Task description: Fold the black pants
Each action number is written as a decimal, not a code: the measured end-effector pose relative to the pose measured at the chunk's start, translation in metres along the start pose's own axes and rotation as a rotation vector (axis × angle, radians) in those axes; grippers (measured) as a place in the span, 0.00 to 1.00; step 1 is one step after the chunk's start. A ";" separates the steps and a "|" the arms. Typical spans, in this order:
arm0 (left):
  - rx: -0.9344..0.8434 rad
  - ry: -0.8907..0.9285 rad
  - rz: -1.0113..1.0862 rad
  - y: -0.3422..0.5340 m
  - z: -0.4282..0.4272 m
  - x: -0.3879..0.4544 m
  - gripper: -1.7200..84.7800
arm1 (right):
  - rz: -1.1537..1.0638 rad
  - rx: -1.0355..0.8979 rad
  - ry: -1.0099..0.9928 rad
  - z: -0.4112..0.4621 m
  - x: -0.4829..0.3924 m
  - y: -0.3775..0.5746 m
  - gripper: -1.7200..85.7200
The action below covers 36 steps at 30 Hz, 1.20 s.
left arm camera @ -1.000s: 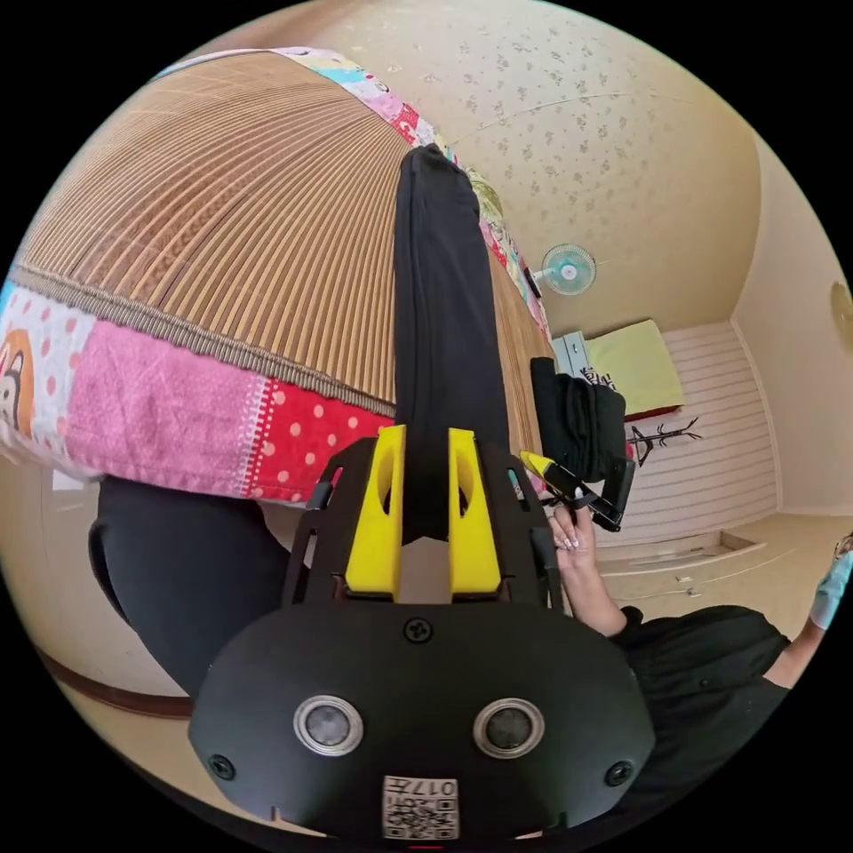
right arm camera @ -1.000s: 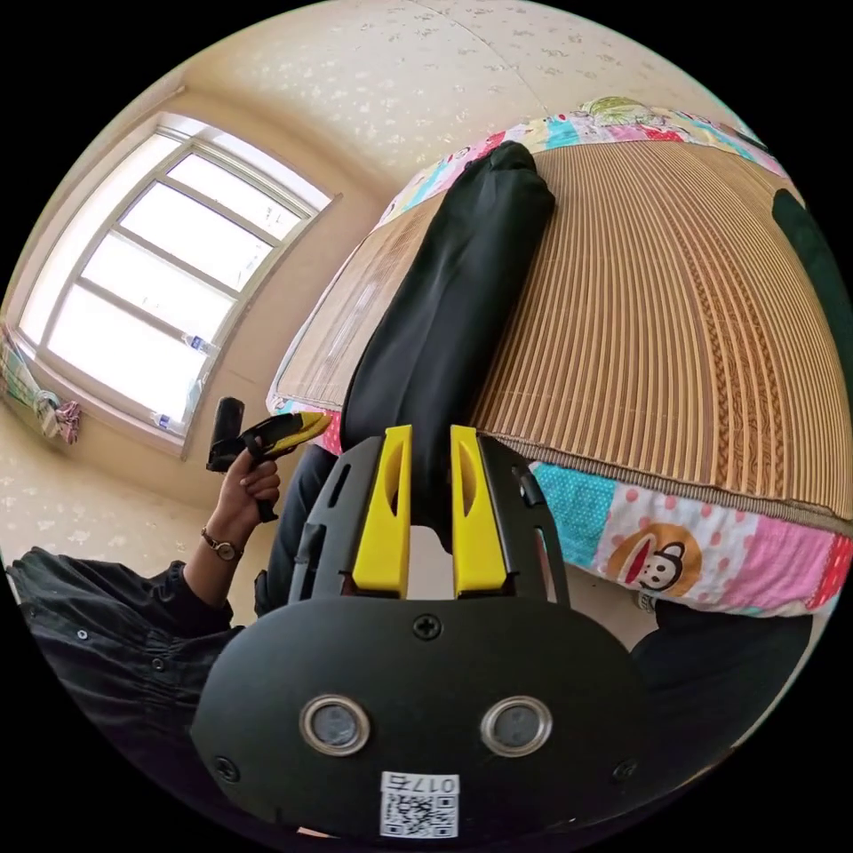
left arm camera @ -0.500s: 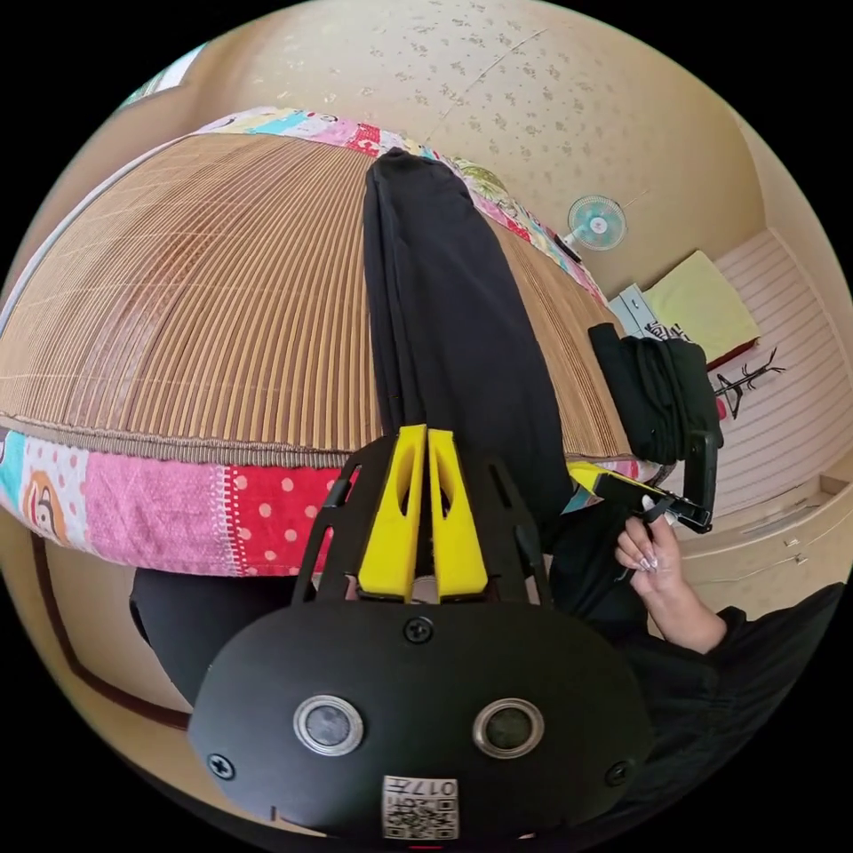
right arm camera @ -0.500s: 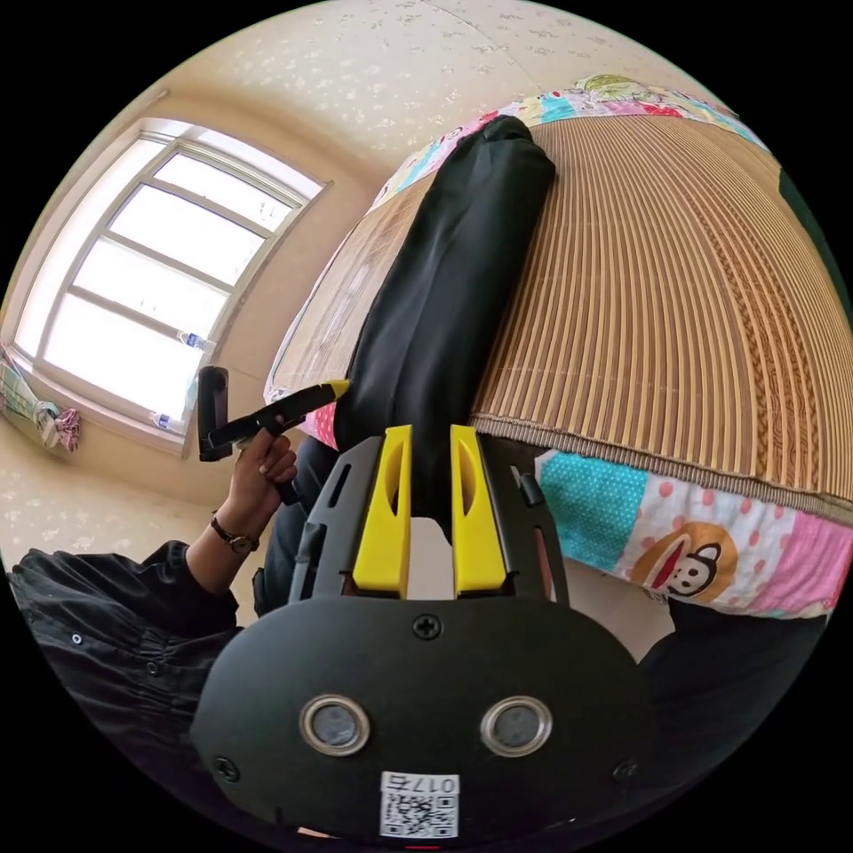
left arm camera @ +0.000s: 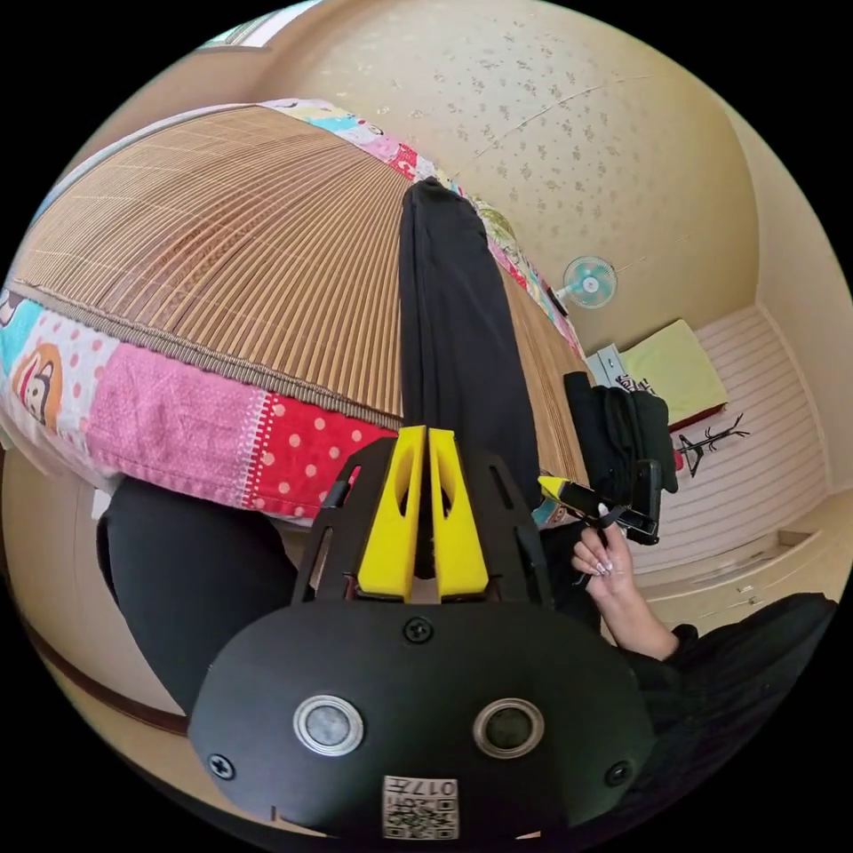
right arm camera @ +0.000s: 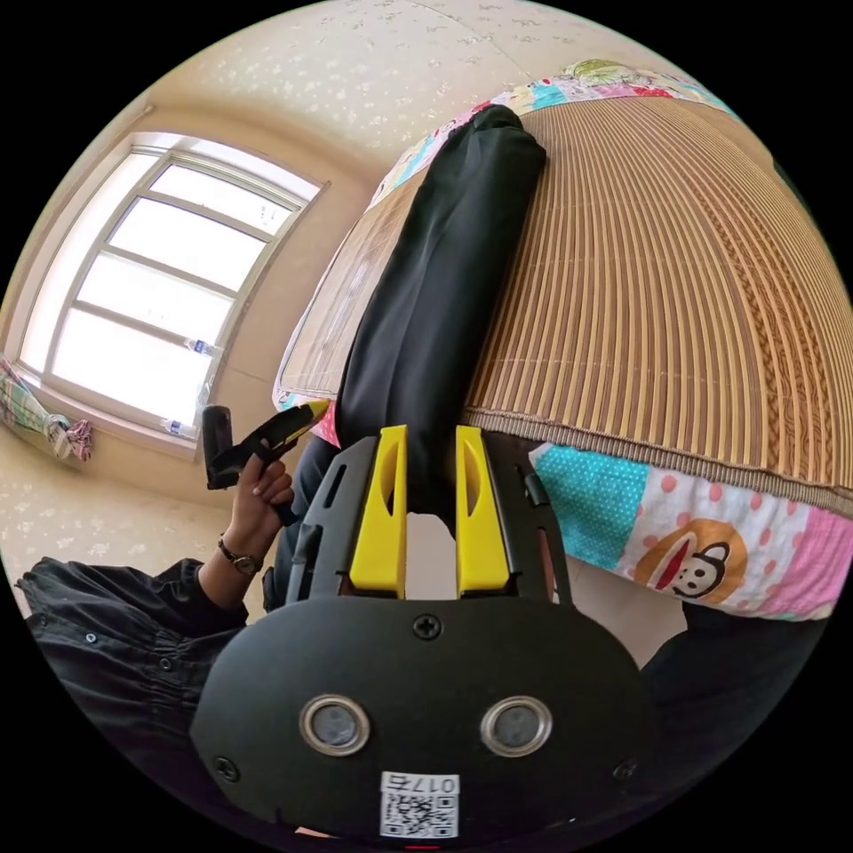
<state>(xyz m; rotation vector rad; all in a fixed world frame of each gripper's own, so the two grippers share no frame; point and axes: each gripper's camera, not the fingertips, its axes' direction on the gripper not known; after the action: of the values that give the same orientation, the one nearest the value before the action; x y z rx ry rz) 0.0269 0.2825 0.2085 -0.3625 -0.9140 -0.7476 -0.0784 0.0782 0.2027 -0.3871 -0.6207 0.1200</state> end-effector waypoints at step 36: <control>-0.038 -0.339 0.199 -0.016 0.071 0.080 0.13 | -0.007 -0.090 -0.020 0.023 -0.006 -0.018 0.11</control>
<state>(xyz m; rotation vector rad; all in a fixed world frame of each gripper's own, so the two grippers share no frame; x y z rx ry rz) 0.0057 0.2783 0.3145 -0.6172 -1.1638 -0.5285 -0.0968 0.0677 0.2242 -0.4707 -0.6481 0.0897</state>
